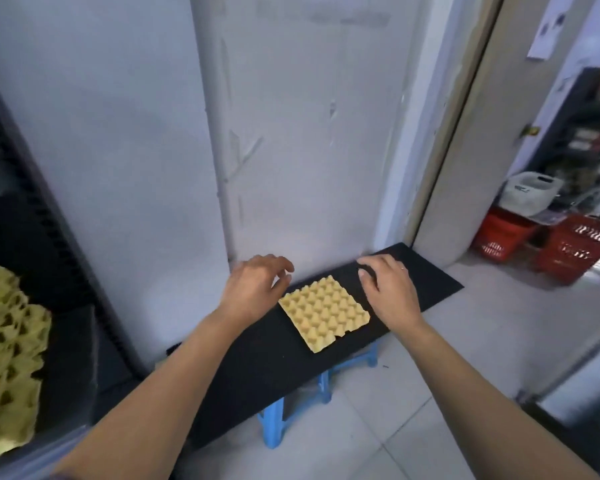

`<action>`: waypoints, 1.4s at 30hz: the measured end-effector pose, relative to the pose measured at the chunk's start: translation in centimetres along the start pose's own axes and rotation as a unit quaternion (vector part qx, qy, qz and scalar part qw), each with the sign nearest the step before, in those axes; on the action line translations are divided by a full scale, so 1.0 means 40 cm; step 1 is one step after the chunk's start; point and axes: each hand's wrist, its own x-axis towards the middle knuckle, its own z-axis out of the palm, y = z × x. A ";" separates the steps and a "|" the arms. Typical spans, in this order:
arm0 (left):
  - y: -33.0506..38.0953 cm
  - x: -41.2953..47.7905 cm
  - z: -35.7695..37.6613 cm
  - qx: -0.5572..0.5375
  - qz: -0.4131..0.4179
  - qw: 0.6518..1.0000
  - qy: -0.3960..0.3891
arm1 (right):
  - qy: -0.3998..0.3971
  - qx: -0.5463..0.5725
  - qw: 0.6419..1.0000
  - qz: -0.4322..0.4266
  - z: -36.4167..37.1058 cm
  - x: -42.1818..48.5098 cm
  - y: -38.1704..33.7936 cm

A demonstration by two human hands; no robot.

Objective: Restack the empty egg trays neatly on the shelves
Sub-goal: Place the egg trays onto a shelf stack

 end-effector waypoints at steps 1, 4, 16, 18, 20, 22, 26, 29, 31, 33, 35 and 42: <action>-0.009 0.035 0.033 0.002 0.003 1.000 -0.009 | -0.009 -0.004 1.000 0.008 0.016 0.026 0.029; -0.044 0.134 0.122 0.016 0.005 0.999 -0.037 | -0.035 -0.012 0.999 0.034 0.061 0.102 0.102; -0.162 0.390 0.461 0.027 -0.084 0.979 -0.184 | -0.253 -0.064 0.958 0.117 0.253 0.356 0.447; -0.174 0.416 0.515 0.031 -0.110 0.974 -0.195 | -0.283 -0.067 0.950 0.110 0.295 0.396 0.508; -0.189 0.430 0.582 0.029 -0.150 0.967 -0.204 | -0.321 -0.063 0.939 0.102 0.348 0.436 0.571; -0.204 0.429 0.655 0.024 -0.198 0.955 -0.217 | -0.366 -0.053 0.924 0.103 0.412 0.469 0.635; -0.235 0.391 0.790 0.006 -0.314 0.914 -0.258 | -0.434 -0.019 0.891 0.133 0.548 0.496 0.736; -0.269 0.359 0.895 0.002 -0.380 0.880 -0.284 | -0.460 0.016 0.870 0.178 0.651 0.494 0.793; -0.302 0.342 0.974 -0.012 -0.422 0.861 -0.285 | -0.467 0.026 0.860 0.203 0.731 0.489 0.832; -0.341 0.326 1.052 -0.034 -0.456 0.844 -0.282 | -0.460 0.027 0.860 0.218 0.813 0.485 0.871; -0.386 0.311 1.140 -0.061 -0.480 0.830 -0.278 | -0.449 0.020 0.864 0.227 0.910 0.474 0.915; -0.502 0.256 1.384 -0.180 -0.632 0.728 -0.194 | -0.409 0.004 0.868 0.281 1.177 0.437 1.035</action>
